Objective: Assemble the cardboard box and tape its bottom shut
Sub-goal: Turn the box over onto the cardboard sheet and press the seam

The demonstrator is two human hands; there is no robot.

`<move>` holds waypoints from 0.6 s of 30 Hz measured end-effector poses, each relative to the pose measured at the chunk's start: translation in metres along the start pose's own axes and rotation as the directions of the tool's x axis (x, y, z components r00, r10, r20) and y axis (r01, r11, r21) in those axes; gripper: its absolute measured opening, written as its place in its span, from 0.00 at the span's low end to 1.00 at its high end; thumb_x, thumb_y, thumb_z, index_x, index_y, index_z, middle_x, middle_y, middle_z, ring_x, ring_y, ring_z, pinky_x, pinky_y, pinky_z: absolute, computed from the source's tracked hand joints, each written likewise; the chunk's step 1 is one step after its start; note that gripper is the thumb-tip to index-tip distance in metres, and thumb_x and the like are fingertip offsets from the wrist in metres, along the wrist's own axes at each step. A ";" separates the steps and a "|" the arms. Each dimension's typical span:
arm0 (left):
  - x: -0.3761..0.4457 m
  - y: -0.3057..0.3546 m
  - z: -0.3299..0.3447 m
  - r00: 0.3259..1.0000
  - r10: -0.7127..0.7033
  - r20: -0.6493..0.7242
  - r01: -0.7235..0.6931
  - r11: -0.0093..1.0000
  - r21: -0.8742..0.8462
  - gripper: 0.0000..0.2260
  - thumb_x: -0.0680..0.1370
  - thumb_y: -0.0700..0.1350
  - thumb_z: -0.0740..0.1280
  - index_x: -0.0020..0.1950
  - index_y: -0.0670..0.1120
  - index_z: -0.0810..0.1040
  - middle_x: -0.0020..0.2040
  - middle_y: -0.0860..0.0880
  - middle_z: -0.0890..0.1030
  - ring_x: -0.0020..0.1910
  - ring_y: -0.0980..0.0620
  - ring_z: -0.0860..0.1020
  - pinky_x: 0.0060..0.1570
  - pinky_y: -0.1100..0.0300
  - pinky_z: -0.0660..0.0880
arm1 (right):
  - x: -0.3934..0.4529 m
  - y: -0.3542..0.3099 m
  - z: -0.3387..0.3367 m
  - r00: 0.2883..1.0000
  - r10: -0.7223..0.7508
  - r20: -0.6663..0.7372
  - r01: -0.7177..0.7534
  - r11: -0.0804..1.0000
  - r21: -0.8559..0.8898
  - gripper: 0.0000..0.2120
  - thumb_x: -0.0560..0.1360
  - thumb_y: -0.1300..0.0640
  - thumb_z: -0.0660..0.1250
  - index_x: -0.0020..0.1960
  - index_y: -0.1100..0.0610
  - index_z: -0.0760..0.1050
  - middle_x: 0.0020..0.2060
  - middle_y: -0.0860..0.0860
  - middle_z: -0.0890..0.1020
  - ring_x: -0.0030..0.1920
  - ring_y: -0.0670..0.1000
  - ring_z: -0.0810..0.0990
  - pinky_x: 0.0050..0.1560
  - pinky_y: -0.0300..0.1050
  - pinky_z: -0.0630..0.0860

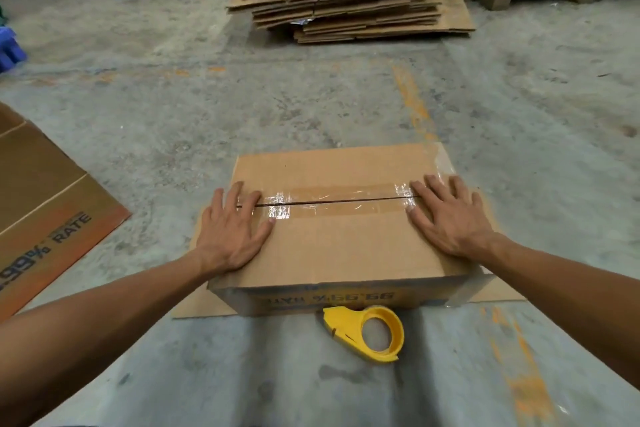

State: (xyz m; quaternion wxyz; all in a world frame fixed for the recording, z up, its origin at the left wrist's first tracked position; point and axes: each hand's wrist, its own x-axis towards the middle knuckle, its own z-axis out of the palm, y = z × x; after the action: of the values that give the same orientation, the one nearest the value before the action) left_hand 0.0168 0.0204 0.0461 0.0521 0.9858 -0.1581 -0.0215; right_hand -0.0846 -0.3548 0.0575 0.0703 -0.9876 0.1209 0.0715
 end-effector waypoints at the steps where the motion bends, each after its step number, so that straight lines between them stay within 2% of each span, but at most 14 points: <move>1: 0.007 -0.003 0.002 0.997 0.044 0.070 -0.043 0.999 -0.023 0.32 0.76 0.70 0.47 0.77 0.57 0.56 0.80 0.49 0.53 0.78 0.40 0.50 0.73 0.40 0.57 | 0.003 0.001 -0.001 1.000 -0.023 0.021 0.022 1.000 0.017 0.31 0.77 0.31 0.42 0.77 0.38 0.48 0.80 0.43 0.49 0.79 0.60 0.45 0.71 0.71 0.54; 3: 0.013 -0.005 0.006 0.986 0.079 0.146 -0.066 0.994 -0.093 0.37 0.74 0.73 0.41 0.80 0.58 0.47 0.81 0.52 0.46 0.79 0.42 0.41 0.75 0.40 0.52 | 0.004 -0.002 -0.001 1.000 -0.002 0.031 0.001 0.999 0.040 0.30 0.77 0.31 0.42 0.77 0.36 0.46 0.80 0.41 0.47 0.79 0.57 0.43 0.70 0.71 0.57; 6: 0.005 -0.003 0.010 0.987 0.070 0.144 -0.053 0.992 -0.114 0.36 0.74 0.72 0.42 0.80 0.58 0.42 0.81 0.54 0.41 0.78 0.43 0.36 0.75 0.40 0.53 | -0.007 -0.012 0.004 0.998 0.063 -0.009 -0.063 0.997 0.048 0.29 0.77 0.32 0.40 0.77 0.35 0.45 0.80 0.40 0.45 0.79 0.56 0.42 0.67 0.72 0.59; 14: -0.039 0.002 0.017 0.995 0.068 0.079 -0.066 0.997 -0.037 0.36 0.75 0.70 0.41 0.80 0.57 0.45 0.81 0.52 0.45 0.79 0.40 0.42 0.70 0.38 0.62 | -0.044 -0.016 0.021 0.997 0.072 -0.032 -0.072 0.997 0.020 0.29 0.78 0.33 0.41 0.77 0.36 0.45 0.80 0.41 0.46 0.78 0.57 0.43 0.65 0.73 0.59; 18: -0.035 0.005 0.016 0.994 0.063 0.087 -0.058 0.997 -0.054 0.35 0.75 0.70 0.42 0.80 0.57 0.46 0.81 0.52 0.45 0.79 0.39 0.42 0.69 0.35 0.59 | -0.034 -0.026 0.022 0.999 0.038 -0.016 -0.038 0.999 -0.025 0.29 0.77 0.32 0.40 0.77 0.36 0.45 0.80 0.42 0.47 0.78 0.60 0.44 0.66 0.78 0.48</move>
State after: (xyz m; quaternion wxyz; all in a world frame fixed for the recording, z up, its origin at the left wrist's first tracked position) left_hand -0.0194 0.0249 0.0320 0.0712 0.9770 -0.1894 -0.0674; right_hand -0.1132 -0.3191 0.0440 0.0554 -0.9864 0.1394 0.0666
